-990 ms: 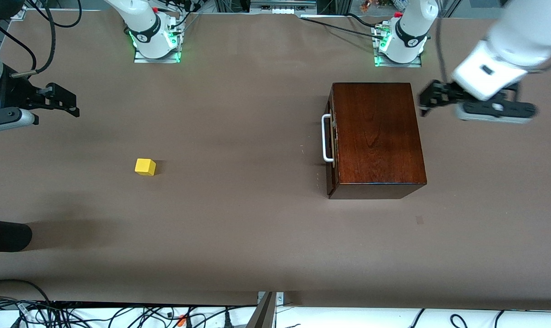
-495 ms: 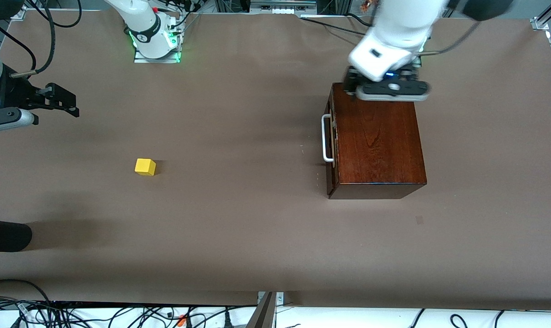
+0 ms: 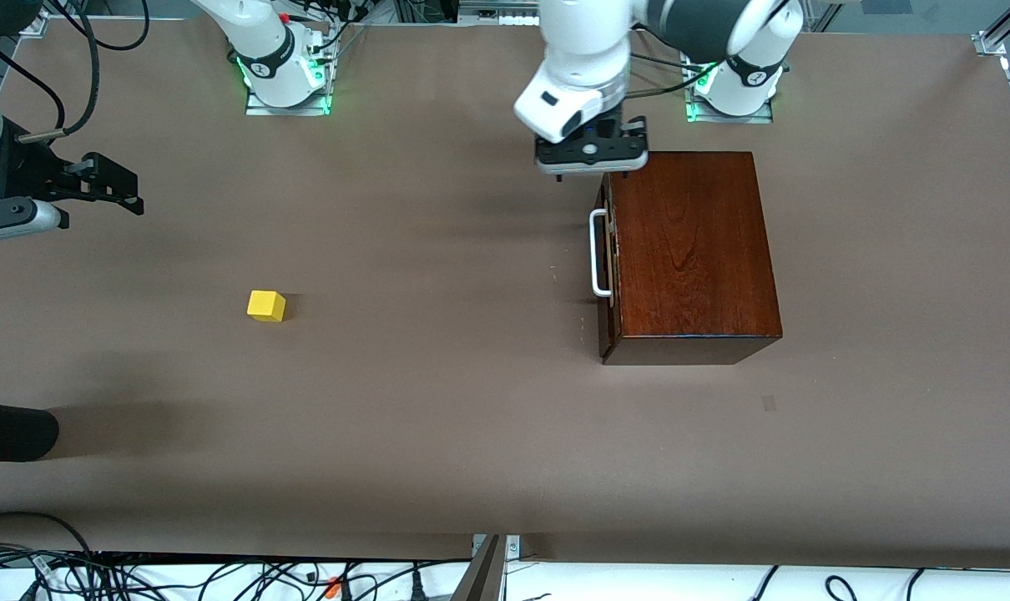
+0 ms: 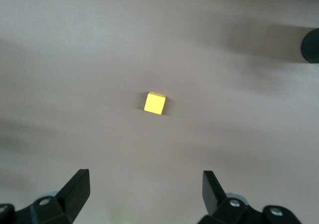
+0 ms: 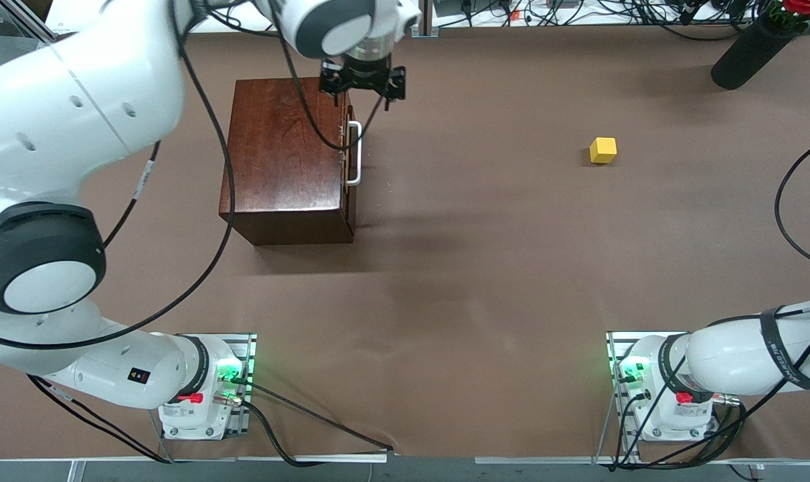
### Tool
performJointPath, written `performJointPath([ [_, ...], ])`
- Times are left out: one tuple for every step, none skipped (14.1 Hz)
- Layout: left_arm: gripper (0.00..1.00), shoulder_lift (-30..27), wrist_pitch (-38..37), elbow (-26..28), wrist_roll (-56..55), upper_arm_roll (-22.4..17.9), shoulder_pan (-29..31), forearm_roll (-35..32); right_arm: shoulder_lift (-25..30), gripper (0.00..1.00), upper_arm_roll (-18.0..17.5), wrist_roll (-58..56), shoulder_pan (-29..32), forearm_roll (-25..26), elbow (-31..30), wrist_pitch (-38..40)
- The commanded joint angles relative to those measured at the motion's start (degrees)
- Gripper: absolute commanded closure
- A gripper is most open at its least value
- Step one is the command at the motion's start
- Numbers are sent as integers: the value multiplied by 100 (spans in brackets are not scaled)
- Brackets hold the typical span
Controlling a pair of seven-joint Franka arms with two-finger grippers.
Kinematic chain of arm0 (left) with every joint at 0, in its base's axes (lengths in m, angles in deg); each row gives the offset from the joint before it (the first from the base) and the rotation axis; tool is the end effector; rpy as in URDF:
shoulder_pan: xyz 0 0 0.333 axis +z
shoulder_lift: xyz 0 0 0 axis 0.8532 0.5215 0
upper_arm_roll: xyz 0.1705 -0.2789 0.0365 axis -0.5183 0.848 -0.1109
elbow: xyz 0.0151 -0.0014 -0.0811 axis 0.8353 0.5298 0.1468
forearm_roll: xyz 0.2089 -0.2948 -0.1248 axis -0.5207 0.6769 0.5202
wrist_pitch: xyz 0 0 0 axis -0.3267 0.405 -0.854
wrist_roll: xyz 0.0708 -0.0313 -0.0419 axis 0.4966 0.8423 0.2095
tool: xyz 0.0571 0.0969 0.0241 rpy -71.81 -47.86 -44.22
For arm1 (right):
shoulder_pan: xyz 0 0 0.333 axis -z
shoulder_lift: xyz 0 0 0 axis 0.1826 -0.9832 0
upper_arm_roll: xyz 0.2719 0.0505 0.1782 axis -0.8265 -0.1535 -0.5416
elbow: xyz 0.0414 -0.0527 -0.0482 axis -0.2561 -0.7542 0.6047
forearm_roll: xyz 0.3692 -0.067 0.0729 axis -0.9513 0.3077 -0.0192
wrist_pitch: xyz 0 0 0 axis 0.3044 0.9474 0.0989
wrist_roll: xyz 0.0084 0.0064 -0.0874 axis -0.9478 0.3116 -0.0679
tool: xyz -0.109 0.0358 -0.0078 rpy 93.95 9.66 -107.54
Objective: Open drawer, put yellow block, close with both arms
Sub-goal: 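Move the left gripper to the white drawer handle of the box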
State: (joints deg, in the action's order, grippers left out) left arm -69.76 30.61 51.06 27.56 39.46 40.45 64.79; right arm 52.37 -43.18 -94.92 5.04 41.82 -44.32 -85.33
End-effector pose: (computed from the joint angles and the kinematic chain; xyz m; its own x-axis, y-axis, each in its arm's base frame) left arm 0.4420 -0.4210 0.5219 0.9992 -0.0015 0.0387 0.0044 -0.9883 -0.1527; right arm 0.5663 0.0298 0.6138 0.9787 0.2013 -0.0405 0.2006 -0.9795 -0.0210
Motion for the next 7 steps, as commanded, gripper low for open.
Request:
performJointPath([
  [0,536,-65,-415,-401,-11,-298,-505,0,0,-1,-67,21,-8,26,-1],
  [0,676,-65,-424,-463,-11,-359,-611,0,0,-1,-67,21,-8,26,-1],
  [0,817,-56,-424,-481,-20,-403,-725,9,0,-1,-67,30,-8,26,-1],
  [0,949,5,-424,-489,-20,-412,-839,9,0,-1,-67,21,-8,26,8],
  [0,1046,119,-424,-516,-20,-412,-927,9,0,-1,-67,30,-8,35,8],
  [0,1125,216,-424,-568,-29,-412,-989,0,0,-1,-67,30,-8,26,8],
  [0,1178,321,-398,-569,-46,-404,-1042,0,0,-1,-67,30,-8,26,8],
])
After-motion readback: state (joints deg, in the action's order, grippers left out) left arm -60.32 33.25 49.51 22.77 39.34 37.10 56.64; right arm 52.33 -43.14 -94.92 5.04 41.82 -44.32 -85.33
